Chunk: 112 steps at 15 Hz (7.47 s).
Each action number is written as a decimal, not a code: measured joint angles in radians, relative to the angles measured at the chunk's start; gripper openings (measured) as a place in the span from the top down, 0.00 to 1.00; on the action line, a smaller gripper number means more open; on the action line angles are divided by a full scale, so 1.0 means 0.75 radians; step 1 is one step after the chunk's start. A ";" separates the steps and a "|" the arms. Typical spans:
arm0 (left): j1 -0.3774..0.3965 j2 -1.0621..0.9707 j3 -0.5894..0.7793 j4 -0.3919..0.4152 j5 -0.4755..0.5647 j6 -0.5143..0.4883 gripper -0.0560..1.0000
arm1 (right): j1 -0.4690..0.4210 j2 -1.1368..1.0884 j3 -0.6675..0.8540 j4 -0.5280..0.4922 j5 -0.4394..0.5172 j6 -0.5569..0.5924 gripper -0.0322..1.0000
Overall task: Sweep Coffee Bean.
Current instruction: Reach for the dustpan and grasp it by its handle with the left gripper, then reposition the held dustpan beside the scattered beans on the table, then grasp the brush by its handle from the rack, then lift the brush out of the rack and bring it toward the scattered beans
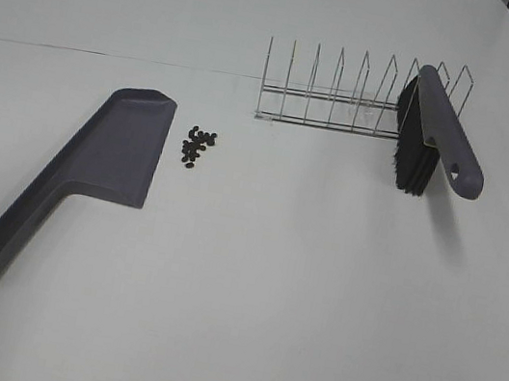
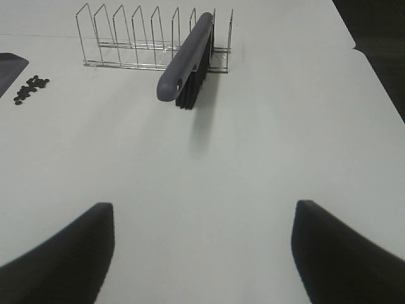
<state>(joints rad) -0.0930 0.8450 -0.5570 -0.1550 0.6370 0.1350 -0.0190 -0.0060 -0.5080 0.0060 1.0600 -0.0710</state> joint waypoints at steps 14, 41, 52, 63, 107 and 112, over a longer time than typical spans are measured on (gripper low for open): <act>-0.121 1.155 -0.637 -0.043 0.183 -0.131 0.29 | 0.000 0.000 0.000 0.000 0.000 0.000 0.34; -0.151 1.603 -0.767 0.032 0.108 -0.281 0.64 | 0.000 0.000 0.000 0.000 0.000 0.000 0.34; -0.151 1.420 -0.761 0.032 0.116 -0.307 0.64 | 0.000 0.079 -0.001 0.000 -0.011 0.000 0.34; -0.151 1.420 -0.761 0.032 0.117 -0.305 0.64 | -0.001 1.495 -0.548 0.149 -0.597 0.000 0.34; -0.151 1.420 -0.761 0.031 0.119 -0.292 0.64 | 0.073 3.143 -2.536 -0.008 0.213 0.147 0.70; -0.151 1.420 -0.761 0.031 0.120 -0.300 0.64 | 0.096 2.964 -2.463 0.000 0.221 0.153 0.70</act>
<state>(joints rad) -0.2060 1.9100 -1.1280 -0.1320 0.7270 -0.0900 0.0530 2.2170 -2.3550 0.0060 1.2260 0.0440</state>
